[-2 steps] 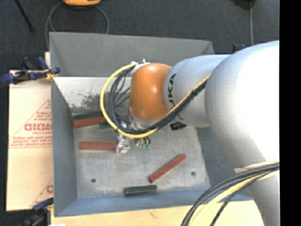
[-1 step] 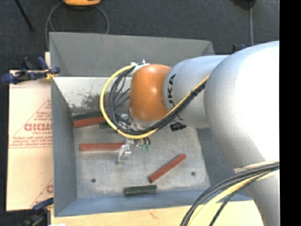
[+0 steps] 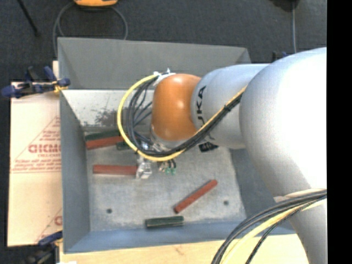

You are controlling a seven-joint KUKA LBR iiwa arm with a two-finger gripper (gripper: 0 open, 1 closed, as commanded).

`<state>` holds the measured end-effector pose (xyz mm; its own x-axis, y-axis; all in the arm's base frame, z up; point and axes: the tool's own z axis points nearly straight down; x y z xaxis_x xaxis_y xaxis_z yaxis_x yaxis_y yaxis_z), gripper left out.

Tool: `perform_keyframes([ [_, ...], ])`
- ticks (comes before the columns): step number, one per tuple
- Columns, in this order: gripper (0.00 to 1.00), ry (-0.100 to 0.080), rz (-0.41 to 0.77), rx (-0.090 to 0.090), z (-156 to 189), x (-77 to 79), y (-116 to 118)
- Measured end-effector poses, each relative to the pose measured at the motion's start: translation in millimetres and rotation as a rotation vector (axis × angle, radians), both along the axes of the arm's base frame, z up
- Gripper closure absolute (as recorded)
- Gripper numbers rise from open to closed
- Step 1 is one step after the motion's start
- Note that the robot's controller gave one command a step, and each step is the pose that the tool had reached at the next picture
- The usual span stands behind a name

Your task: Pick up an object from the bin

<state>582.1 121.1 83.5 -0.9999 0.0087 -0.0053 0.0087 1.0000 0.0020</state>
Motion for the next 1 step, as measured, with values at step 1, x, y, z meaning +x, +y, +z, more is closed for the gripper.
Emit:
perform_keyframes([
  [1, 1.00, 0.000, 0.000, 0.000, 0.0, 0.0, 0.0],
])
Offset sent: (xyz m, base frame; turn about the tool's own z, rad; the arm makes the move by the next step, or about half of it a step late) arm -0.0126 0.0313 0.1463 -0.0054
